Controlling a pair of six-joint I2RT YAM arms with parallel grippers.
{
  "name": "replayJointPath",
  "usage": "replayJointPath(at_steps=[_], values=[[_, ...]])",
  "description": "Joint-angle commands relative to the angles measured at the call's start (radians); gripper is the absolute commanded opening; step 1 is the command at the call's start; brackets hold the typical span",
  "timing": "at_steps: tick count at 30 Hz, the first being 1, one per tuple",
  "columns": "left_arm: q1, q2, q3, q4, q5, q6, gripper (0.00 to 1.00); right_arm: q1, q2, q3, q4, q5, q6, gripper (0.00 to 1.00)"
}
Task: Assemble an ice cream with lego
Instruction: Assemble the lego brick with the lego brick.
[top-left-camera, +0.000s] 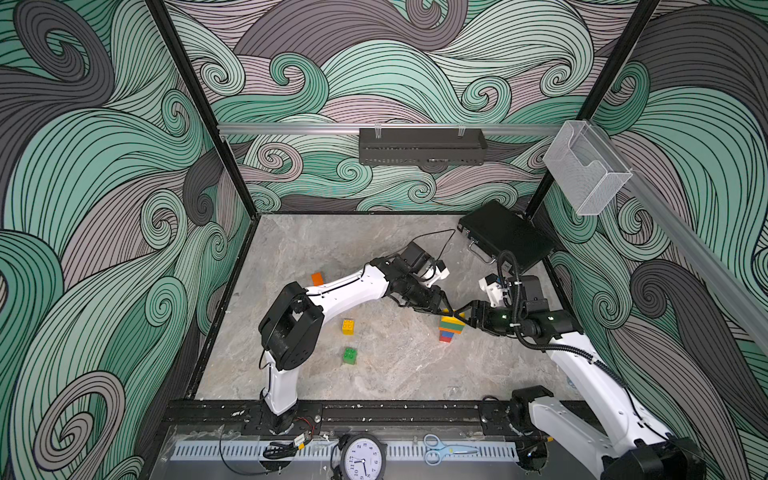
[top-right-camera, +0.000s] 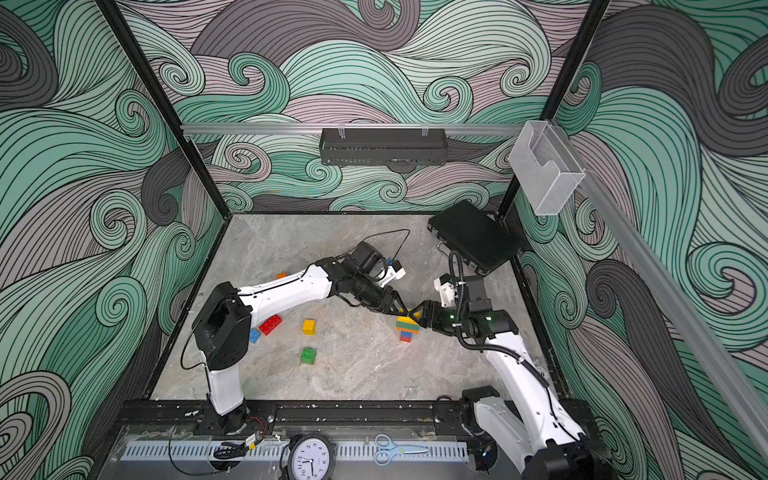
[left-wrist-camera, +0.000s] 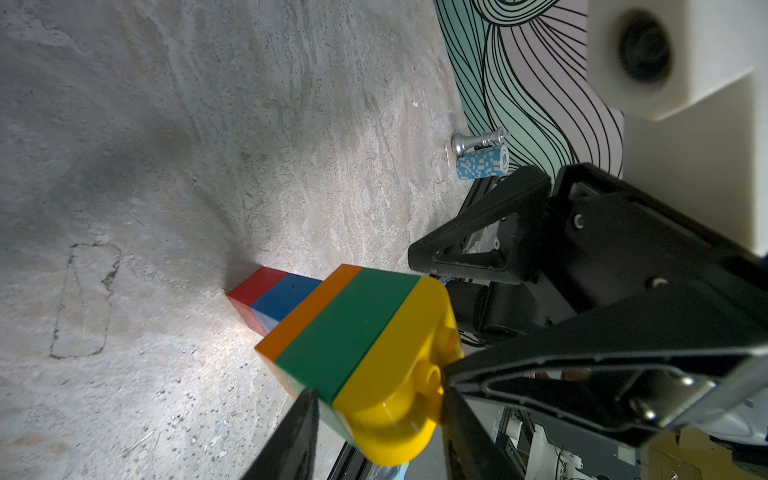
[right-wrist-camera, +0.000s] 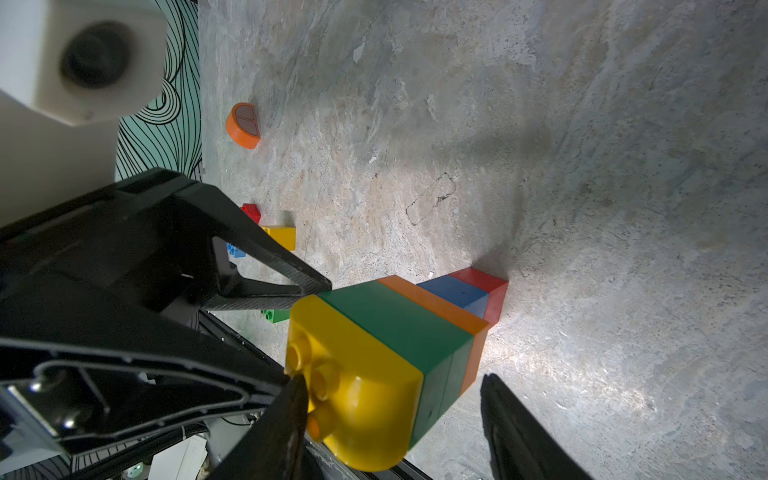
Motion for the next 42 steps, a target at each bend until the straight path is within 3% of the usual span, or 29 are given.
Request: replayJointPath(at_steps=[1, 42], values=[[-0.007, 0.032, -0.006, -0.083, -0.023, 0.021, 0.44, -0.003, 0.005, -0.031, -0.031, 0.031, -0.013, 0.64], [-0.026, 0.085, 0.011, -0.227, -0.062, 0.098, 0.33, 0.016, 0.008, -0.054, -0.088, 0.084, -0.018, 0.50]])
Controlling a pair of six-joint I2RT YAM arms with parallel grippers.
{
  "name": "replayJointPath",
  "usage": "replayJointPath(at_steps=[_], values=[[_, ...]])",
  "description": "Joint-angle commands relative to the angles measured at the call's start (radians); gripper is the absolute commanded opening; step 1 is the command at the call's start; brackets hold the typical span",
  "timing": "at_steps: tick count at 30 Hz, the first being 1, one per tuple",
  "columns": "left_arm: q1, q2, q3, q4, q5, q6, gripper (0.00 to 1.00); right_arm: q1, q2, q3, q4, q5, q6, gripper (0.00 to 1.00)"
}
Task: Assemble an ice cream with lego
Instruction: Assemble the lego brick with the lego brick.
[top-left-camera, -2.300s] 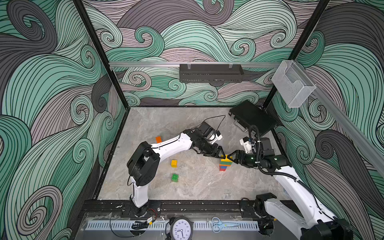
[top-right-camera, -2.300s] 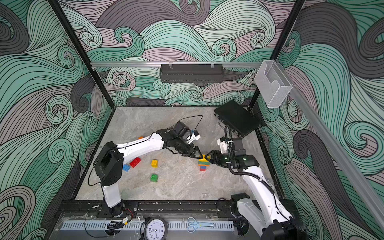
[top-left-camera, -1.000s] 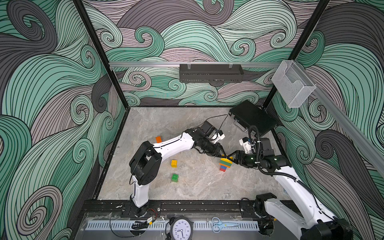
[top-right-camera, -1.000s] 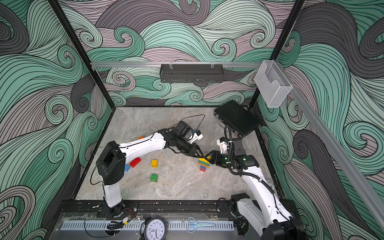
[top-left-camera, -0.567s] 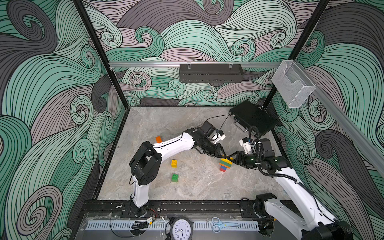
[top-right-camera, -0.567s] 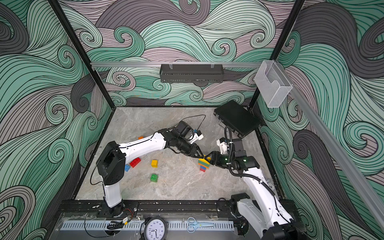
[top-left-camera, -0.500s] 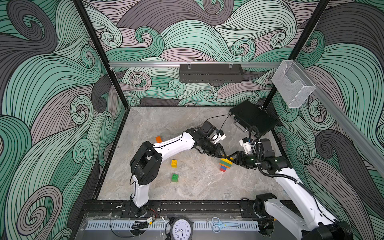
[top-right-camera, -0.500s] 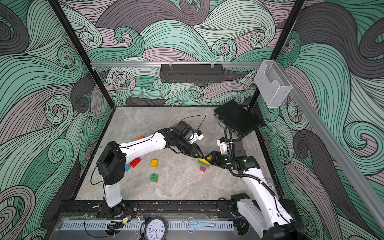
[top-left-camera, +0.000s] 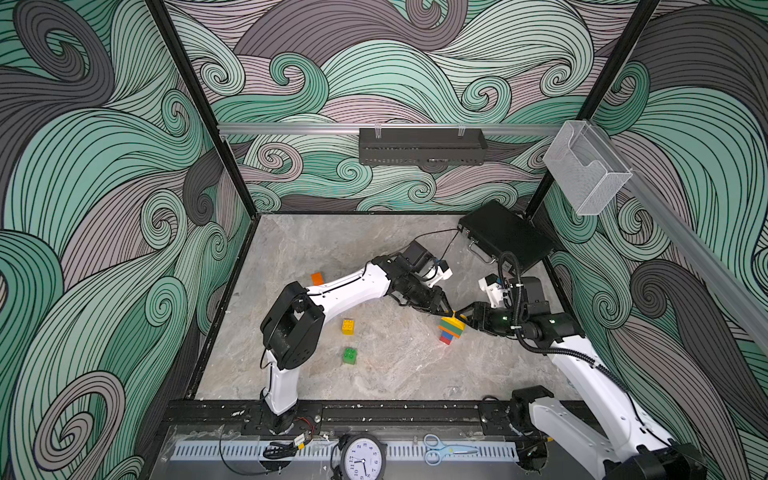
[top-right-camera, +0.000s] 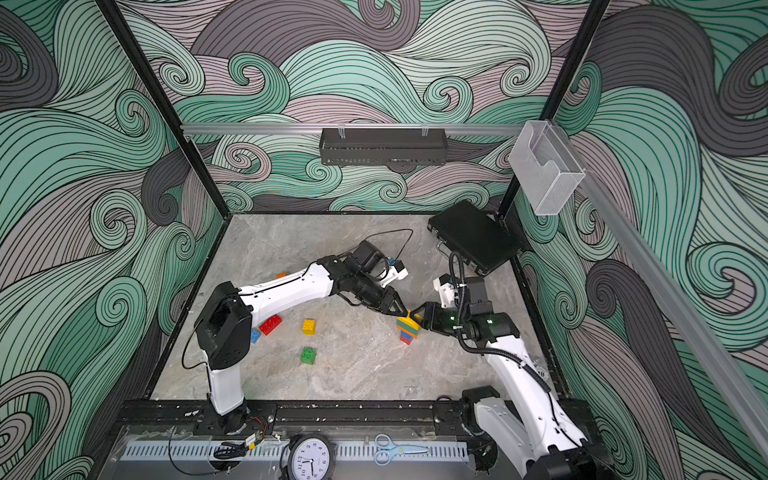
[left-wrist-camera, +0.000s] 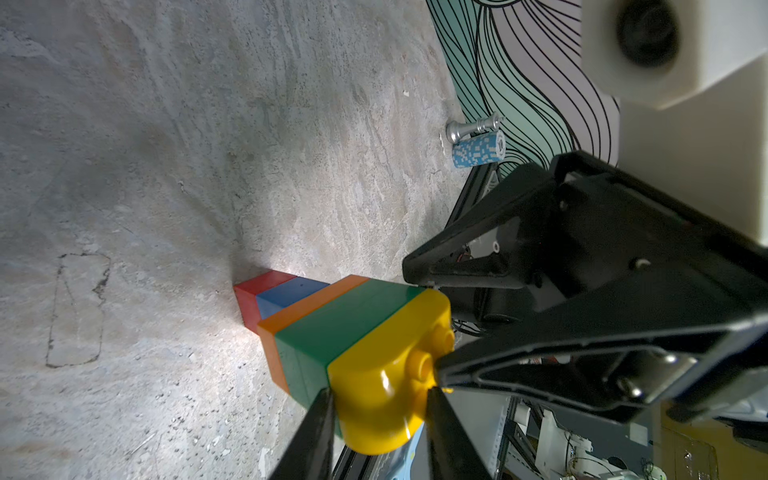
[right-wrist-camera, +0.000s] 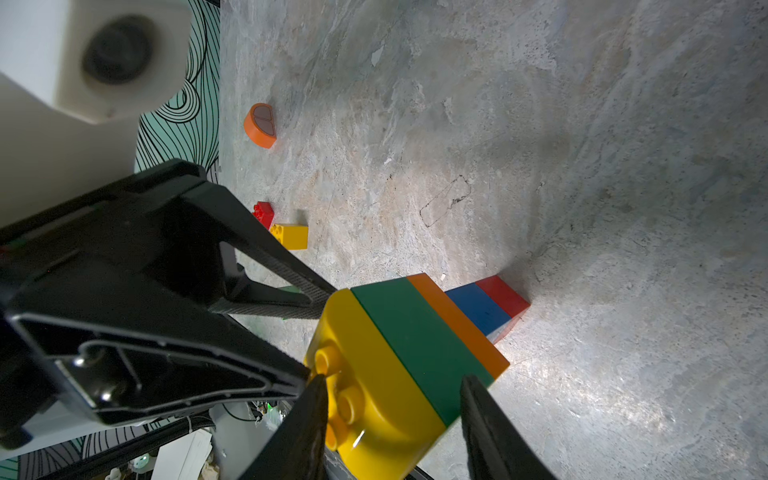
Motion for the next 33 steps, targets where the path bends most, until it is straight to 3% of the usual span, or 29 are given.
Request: replayJointPath(at_steps=[1, 33], values=[[-0.018, 0.071, -0.028, -0.160, -0.072, 0.035, 0.33, 0.009, 0.028, -0.039, -0.104, 0.102, -0.018, 0.50], [-0.034, 0.119, -0.006, -0.228, -0.092, 0.060, 0.31, 0.045, 0.039, -0.039, -0.114, 0.132, -0.008, 0.45]])
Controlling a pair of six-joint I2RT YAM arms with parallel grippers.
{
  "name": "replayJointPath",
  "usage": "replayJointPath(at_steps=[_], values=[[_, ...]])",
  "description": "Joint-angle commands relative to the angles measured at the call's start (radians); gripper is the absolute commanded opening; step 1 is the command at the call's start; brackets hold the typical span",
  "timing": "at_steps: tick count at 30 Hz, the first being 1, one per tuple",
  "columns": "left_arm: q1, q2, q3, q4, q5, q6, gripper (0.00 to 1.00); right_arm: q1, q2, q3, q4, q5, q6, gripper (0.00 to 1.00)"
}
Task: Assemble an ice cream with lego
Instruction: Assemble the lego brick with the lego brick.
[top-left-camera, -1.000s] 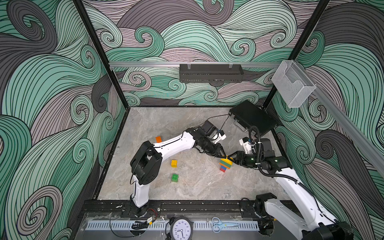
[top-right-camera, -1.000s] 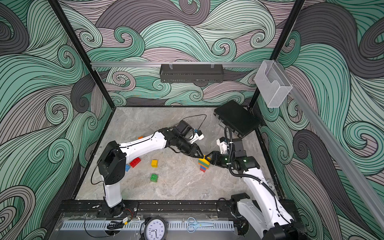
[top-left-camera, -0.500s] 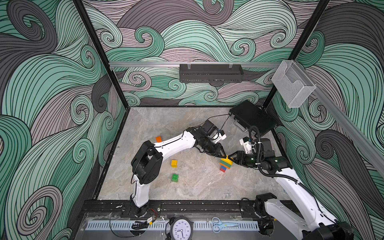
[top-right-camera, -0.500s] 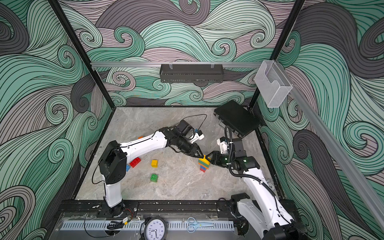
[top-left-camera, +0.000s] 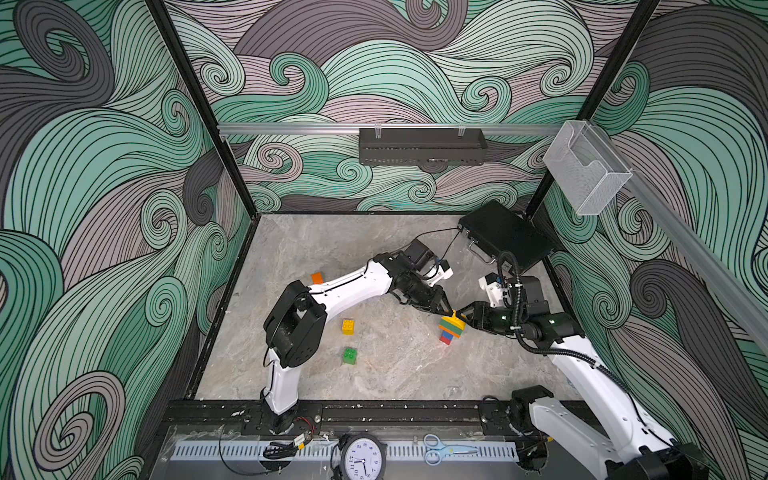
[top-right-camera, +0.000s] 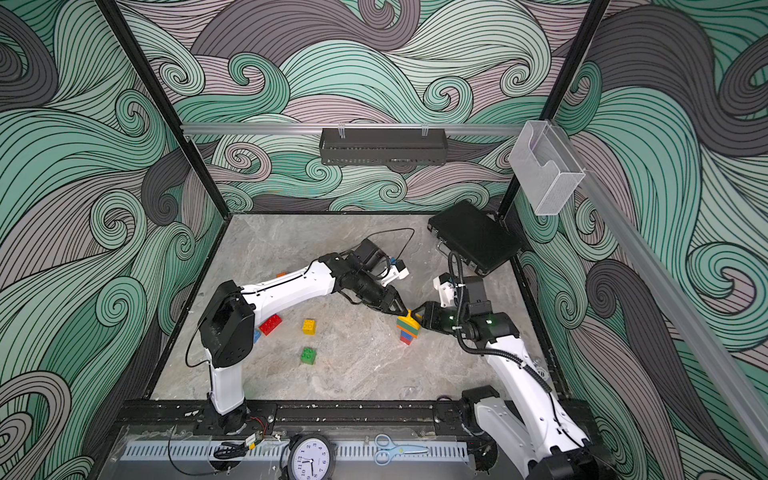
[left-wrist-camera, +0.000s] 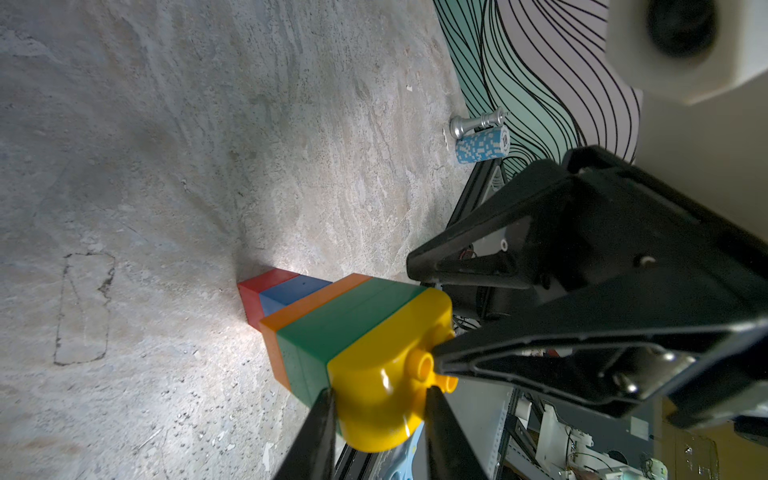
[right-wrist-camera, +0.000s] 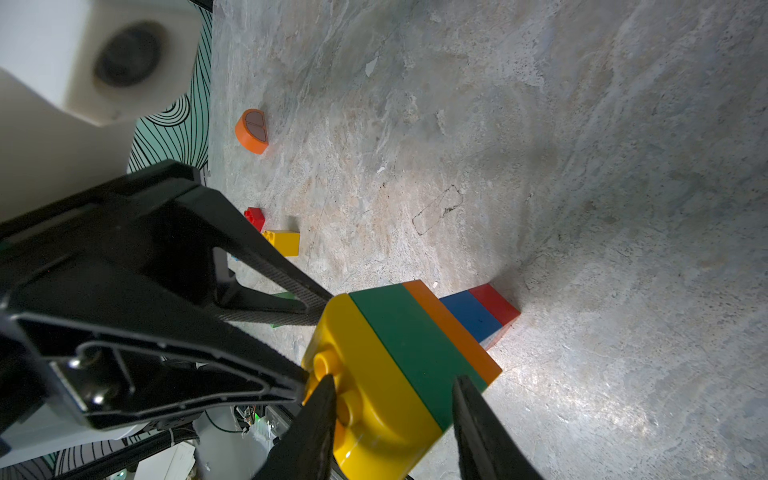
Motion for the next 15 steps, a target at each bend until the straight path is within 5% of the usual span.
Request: replayJointPath(at_steps=[1, 15], values=[[-0.033, 0.090, -0.049, -0.173, -0.095, 0.035, 0.31, 0.022, 0.038, -0.045, -0.121, 0.084, -0.011, 0.45], [-0.026, 0.078, 0.033, -0.166, -0.117, 0.021, 0.37, 0.019, 0.009, -0.025, -0.090, 0.066, -0.001, 0.48]])
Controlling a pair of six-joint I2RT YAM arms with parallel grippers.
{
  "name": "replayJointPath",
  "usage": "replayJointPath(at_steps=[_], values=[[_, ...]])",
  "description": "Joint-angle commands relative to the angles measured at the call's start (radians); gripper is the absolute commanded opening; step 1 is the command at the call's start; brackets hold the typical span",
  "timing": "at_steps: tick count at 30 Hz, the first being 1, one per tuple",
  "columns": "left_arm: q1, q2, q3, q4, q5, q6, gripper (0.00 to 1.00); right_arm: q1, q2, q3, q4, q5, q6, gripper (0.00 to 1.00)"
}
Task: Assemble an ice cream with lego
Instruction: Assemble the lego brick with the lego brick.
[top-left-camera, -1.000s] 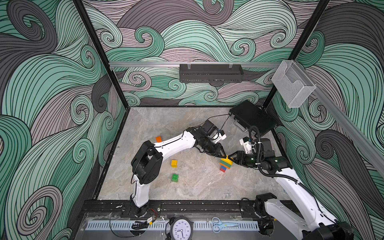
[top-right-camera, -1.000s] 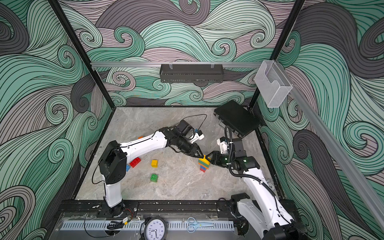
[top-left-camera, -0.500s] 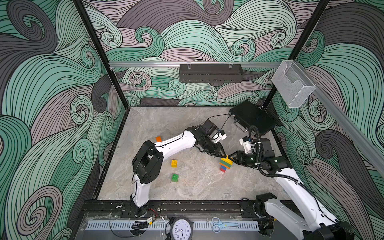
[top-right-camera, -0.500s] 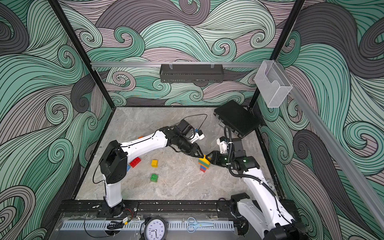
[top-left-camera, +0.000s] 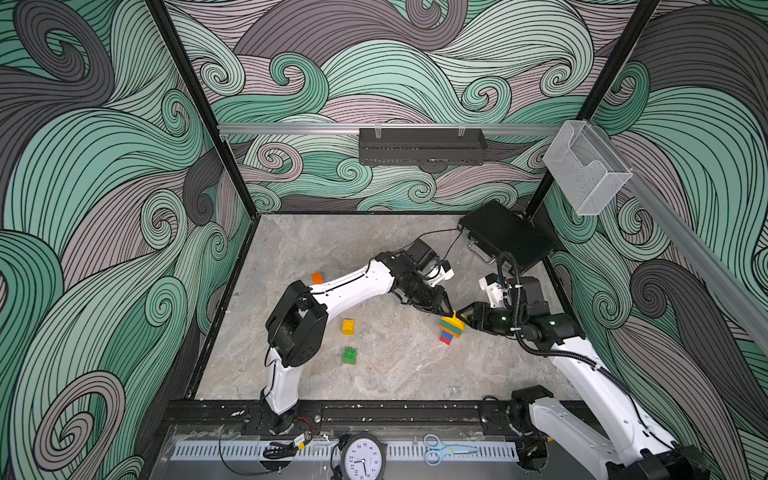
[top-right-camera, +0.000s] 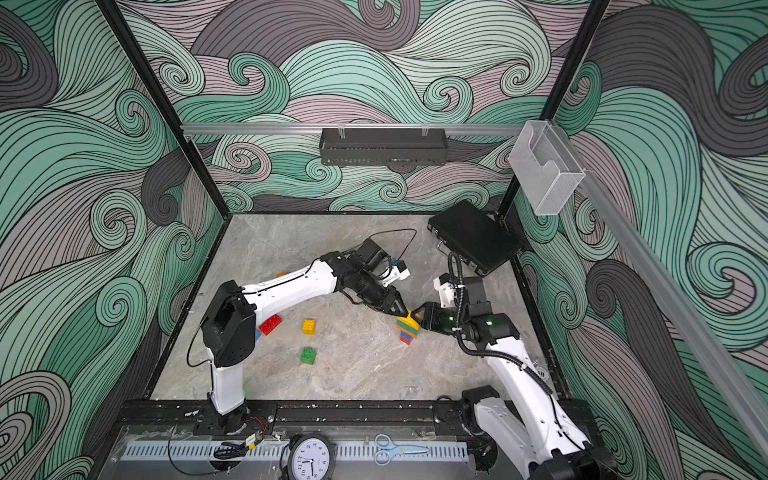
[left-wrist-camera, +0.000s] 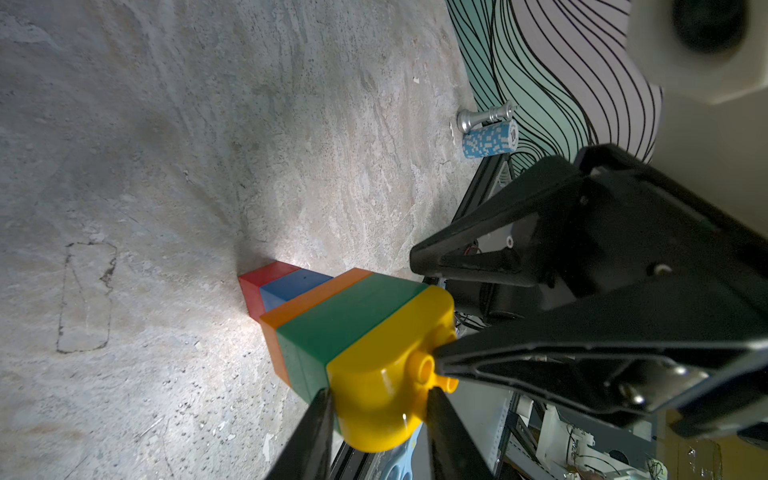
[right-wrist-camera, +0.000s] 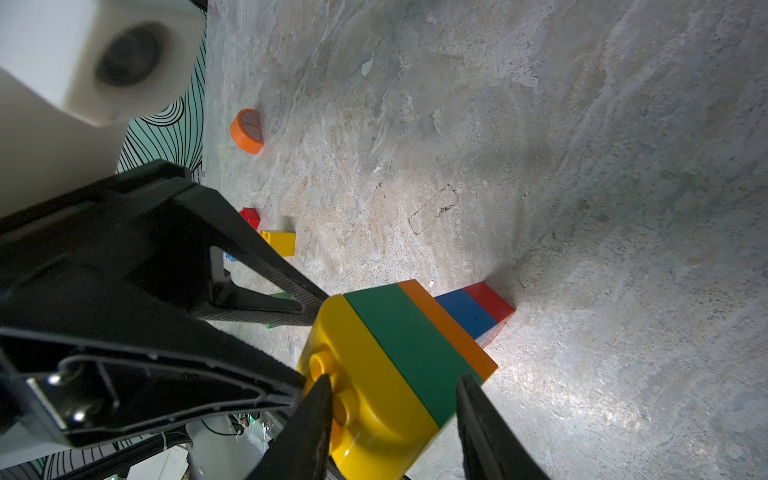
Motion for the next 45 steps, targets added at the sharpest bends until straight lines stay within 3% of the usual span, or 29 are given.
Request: replayJointPath(at_steps=[1, 8, 25, 33, 45], values=[[-0.020, 0.066, -0.001, -0.127, -0.097, 0.020, 0.37, 0.013, 0.024, -0.018, -0.085, 0.047, -0.004, 0.49], [-0.015, 0.060, 0.008, -0.134, -0.109, 0.020, 0.39, 0.013, 0.071, 0.037, -0.095, 0.030, -0.040, 0.49], [0.015, -0.019, 0.014, -0.099, -0.126, -0.012, 0.58, 0.013, 0.094, 0.087, -0.114, 0.016, -0.091, 0.52], [0.033, -0.067, -0.001, -0.091, -0.142, -0.027, 0.63, 0.013, 0.119, 0.132, -0.107, 0.007, -0.110, 0.58], [0.047, -0.119, -0.044, -0.084, -0.152, -0.034, 0.64, 0.010, 0.140, 0.174, -0.134, 0.009, -0.129, 0.59]])
